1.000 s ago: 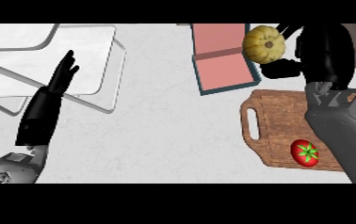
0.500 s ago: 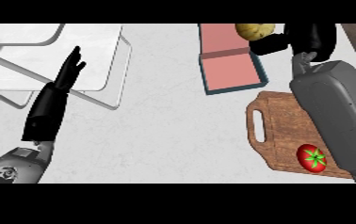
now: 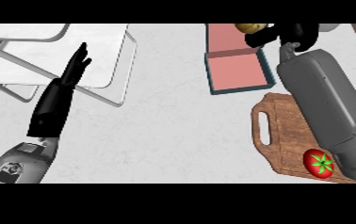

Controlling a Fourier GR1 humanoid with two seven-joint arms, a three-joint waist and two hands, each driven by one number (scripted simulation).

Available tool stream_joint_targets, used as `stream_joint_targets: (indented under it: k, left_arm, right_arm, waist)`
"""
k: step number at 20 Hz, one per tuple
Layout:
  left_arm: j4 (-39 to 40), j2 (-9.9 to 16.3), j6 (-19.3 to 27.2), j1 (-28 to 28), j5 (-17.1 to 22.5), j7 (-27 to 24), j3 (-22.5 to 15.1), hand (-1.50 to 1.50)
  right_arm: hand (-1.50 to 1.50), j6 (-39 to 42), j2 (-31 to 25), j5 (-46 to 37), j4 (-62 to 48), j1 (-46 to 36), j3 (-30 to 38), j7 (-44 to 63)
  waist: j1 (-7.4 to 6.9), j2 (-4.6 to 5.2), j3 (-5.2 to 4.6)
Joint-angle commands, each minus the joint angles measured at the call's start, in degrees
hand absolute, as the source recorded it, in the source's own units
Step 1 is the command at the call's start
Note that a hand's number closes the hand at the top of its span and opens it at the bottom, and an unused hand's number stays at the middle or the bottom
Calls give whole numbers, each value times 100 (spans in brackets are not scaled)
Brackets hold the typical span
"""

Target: Pick the squash from the cutting board and place it in the cardboard box

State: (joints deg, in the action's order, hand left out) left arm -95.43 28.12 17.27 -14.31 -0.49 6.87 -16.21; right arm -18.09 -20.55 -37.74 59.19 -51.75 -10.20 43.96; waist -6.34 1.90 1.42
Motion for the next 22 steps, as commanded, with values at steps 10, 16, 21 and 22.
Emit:
stream_joint_targets:
  k: [10,16,21,22]
  left_arm:
    - [971,197,195,540,-109,242,363,0]
    - [1008,292,135,490,-29,305,530,0]
    - [960,265,279,645,-163,443,494,0]
    - [1031,313,287,776,-114,333,604,0]
  right_arm:
    - [-150,-873,510,365,-1400,-590,643,-923]
    - [-150,-1880,536,464,-1515,-673,1047,-1653]
    - [-150,-2436,588,858,-1408,-558,1482,-2290]
    - [-150,-2271,476,1013,-1303,-585,1579,-2344]
  waist:
    - [-102,89,-136]
    - [-3,83,-131]
    - [198,-2,-125]
    - [259,-32,-131]
